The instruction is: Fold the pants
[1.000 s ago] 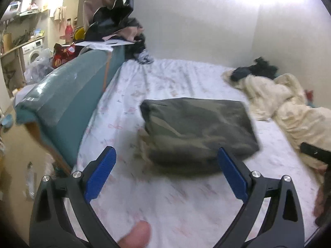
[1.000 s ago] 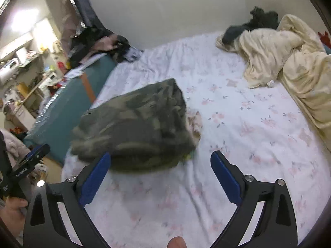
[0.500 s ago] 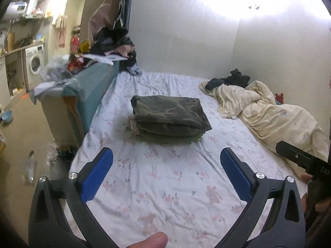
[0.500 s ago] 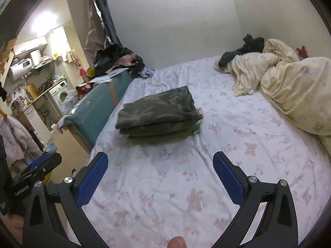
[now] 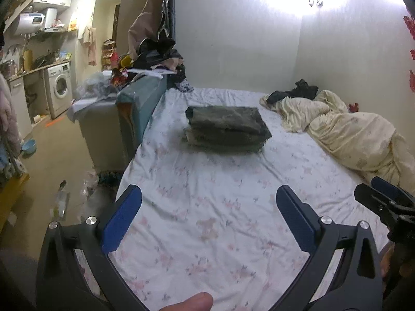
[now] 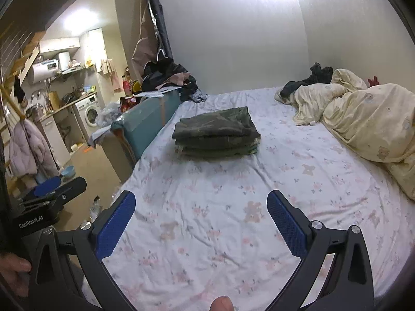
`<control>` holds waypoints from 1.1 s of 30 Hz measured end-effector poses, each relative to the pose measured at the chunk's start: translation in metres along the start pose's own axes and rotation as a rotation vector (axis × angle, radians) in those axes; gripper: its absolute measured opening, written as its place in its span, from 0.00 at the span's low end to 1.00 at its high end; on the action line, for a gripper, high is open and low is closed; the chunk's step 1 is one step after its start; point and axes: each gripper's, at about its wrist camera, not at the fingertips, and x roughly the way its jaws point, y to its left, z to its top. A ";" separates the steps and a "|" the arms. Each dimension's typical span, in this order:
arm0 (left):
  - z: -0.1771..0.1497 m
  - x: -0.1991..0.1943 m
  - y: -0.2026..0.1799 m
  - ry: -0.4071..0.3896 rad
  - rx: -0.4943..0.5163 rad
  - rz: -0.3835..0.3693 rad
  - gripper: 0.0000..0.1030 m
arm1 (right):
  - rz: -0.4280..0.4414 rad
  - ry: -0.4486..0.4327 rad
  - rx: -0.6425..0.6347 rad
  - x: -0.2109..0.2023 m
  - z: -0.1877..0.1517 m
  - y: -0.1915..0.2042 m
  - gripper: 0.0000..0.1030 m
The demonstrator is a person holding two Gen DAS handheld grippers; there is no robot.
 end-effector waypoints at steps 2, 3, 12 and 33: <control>-0.013 0.001 -0.001 0.006 0.010 0.008 0.99 | -0.007 0.005 -0.002 0.000 -0.014 -0.001 1.00; -0.021 0.003 -0.002 0.014 0.026 0.017 0.99 | -0.006 0.009 0.007 0.001 -0.019 -0.003 1.00; -0.033 0.017 -0.011 0.018 0.071 0.039 0.99 | -0.043 0.045 0.057 0.024 -0.033 -0.011 1.00; -0.035 0.014 -0.017 0.018 0.075 0.003 0.99 | -0.067 0.047 -0.024 0.026 -0.039 0.000 1.00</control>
